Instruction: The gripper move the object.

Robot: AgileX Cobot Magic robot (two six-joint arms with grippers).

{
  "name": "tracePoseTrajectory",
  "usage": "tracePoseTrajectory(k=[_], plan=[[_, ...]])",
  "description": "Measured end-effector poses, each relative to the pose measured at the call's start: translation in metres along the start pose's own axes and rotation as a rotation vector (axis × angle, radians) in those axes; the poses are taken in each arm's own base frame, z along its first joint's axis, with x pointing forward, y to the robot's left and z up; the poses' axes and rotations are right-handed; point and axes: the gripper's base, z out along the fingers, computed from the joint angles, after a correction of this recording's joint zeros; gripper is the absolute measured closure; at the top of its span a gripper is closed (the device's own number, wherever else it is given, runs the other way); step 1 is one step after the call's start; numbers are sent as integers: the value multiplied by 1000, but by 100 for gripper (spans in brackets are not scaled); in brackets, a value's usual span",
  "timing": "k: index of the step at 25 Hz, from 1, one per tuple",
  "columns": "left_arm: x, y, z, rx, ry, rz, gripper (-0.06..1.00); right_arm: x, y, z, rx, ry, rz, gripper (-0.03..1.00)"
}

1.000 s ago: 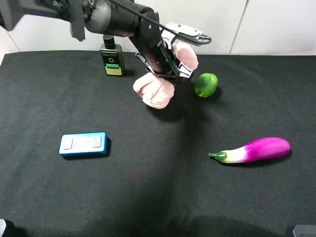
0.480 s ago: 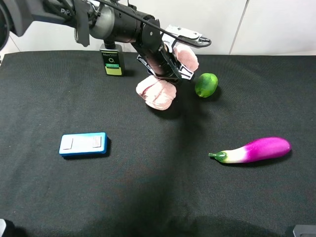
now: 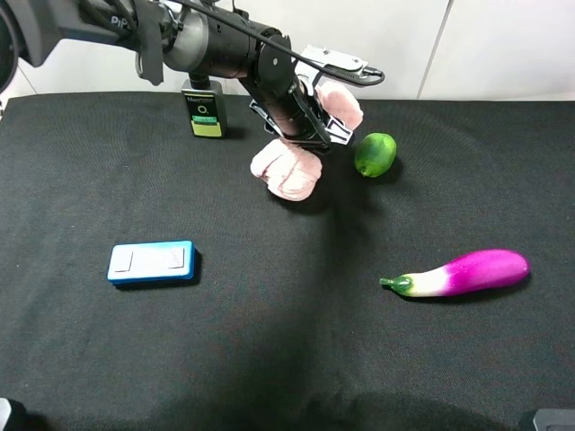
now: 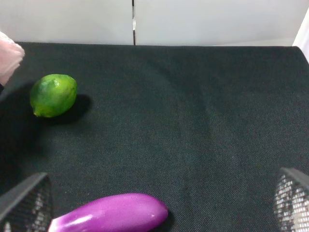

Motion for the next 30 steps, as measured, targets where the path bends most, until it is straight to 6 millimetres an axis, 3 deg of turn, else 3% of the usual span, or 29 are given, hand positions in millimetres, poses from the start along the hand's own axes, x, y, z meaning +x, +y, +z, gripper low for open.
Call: tracePoseTrajectory(k=[9,19,30], plan=[[1,0,0,-1,15,-3,2,0,0,0,0,0,0,27],[2,0,-2,-2,23,-4,1,0,0,0,0,0,0,27],[-6,-3,-26,0,49,-2,1,0,0,0,0,0,0,27]])
